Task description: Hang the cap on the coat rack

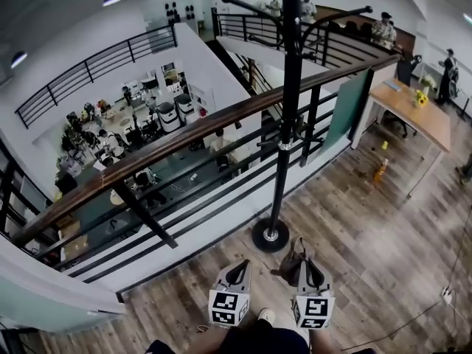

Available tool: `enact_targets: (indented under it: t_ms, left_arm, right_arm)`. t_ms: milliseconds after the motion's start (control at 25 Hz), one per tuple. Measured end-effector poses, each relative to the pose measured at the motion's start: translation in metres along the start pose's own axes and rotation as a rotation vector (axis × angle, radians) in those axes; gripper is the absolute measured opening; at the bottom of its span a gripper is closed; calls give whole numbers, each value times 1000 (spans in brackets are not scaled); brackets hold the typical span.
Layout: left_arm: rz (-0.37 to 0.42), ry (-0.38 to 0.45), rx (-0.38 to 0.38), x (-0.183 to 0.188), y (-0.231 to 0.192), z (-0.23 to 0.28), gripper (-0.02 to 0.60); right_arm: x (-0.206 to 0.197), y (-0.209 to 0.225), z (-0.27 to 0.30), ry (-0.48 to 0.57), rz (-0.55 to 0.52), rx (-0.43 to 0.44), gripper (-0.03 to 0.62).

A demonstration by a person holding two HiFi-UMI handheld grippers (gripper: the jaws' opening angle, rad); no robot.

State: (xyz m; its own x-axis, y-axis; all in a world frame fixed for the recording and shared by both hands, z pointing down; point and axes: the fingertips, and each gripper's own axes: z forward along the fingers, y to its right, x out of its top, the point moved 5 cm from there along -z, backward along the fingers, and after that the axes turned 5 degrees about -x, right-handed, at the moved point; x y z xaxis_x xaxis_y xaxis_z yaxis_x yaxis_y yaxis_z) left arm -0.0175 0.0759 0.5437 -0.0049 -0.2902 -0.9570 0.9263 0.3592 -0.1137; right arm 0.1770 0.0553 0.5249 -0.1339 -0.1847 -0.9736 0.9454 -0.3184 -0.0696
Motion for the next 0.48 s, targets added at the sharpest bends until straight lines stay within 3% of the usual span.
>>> enact_targets:
  t_ms: [480]
  left_arm:
    - [3,9,7,13,12,45,3]
  right_arm:
    - [2,29,34,1,-50,33,25]
